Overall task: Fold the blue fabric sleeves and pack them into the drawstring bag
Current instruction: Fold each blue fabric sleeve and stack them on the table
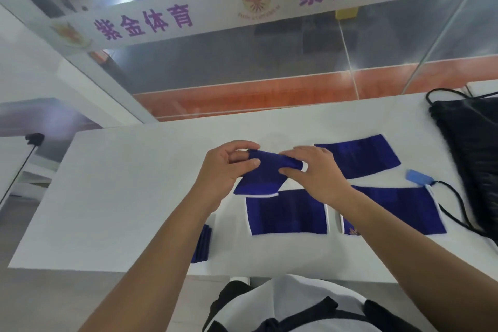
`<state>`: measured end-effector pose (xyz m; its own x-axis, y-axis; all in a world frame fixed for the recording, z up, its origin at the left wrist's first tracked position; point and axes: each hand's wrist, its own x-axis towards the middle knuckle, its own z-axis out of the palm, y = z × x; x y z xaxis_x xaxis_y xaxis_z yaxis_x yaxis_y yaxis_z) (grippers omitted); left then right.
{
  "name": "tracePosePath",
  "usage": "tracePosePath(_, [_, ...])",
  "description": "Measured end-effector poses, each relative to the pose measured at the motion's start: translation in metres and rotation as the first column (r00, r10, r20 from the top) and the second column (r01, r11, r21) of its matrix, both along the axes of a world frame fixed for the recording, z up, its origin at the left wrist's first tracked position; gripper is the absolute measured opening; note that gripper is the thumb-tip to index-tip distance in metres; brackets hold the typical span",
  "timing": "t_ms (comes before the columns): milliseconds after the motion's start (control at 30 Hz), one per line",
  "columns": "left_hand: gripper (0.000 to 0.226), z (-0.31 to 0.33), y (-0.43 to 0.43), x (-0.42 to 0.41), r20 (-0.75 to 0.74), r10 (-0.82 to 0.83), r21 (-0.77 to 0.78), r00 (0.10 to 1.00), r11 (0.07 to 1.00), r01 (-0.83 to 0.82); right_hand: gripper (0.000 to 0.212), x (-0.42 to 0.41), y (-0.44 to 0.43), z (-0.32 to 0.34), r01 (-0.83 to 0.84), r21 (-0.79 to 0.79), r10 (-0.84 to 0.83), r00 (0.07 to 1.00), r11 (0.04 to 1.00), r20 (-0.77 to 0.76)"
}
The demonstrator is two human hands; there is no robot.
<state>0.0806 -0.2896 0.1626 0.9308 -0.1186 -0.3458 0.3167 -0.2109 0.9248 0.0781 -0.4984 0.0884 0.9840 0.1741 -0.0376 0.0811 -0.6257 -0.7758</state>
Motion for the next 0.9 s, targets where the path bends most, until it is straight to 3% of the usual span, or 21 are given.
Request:
tracePosePath(67, [0.027, 0.002, 0.002, -0.003, 0.025, -0.012, 0.032, 1.000, 0.999, 0.011, 0.017, -0.003, 0.002, 0.009, -0.042, 0.051, 0.046, 0.997, 0.998, -0.070])
tracePosePath(133, [0.031, 0.007, 0.007, -0.004, 0.134, -0.081, 0.237, 0.988, 0.970, 0.047, 0.020, -0.006, 0.004, 0.025, -0.063, 0.074, 0.071, 0.992, 0.995, -0.106])
tracePosePath(200, [0.040, 0.017, 0.015, -0.007, 0.285, -0.216, 0.495, 0.934, 0.868, 0.050, 0.021, -0.008, 0.004, 0.041, -0.108, 0.094, 0.120, 0.984, 0.990, -0.132])
tracePosePath(267, [0.057, 0.032, 0.025, -0.010, 0.331, -0.337, 0.576, 0.881, 0.812, 0.095, 0.022, -0.010, 0.005, 0.061, -0.179, 0.136, 0.201, 0.964, 0.974, -0.172])
tracePosePath(367, [0.062, 0.042, 0.039, -0.010, 0.222, -0.411, 0.438, 0.884, 0.853, 0.286, 0.021, -0.010, 0.000, 0.086, -0.167, 0.379, 0.275, 0.928, 0.910, -0.253])
tracePosePath(467, [0.030, 0.033, 0.052, -0.005, 0.084, -0.274, 0.089, 0.958, 0.960, 0.266, 0.022, -0.010, 0.002, 0.088, -0.056, 0.532, 0.276, 0.898, 0.845, -0.344])
tracePosePath(633, [0.024, 0.003, 0.070, -0.015, -0.039, -0.145, 0.006, 0.989, 0.989, 0.145, 0.019, -0.018, 0.027, 0.056, 0.143, 0.559, 0.199, 0.839, 0.817, -0.506])
tracePosePath(733, [0.035, -0.009, 0.089, -0.024, -0.103, -0.137, -0.067, 0.985, 0.989, 0.131, 0.022, -0.022, 0.047, 0.048, 0.241, 0.569, 0.156, 0.813, 0.787, -0.560])
tracePosePath(900, [0.032, -0.016, 0.125, -0.035, -0.111, -0.034, -0.079, 0.993, 0.997, 0.025, 0.024, -0.015, 0.084, 0.045, 0.251, 0.541, 0.182, 0.760, 0.802, -0.623])
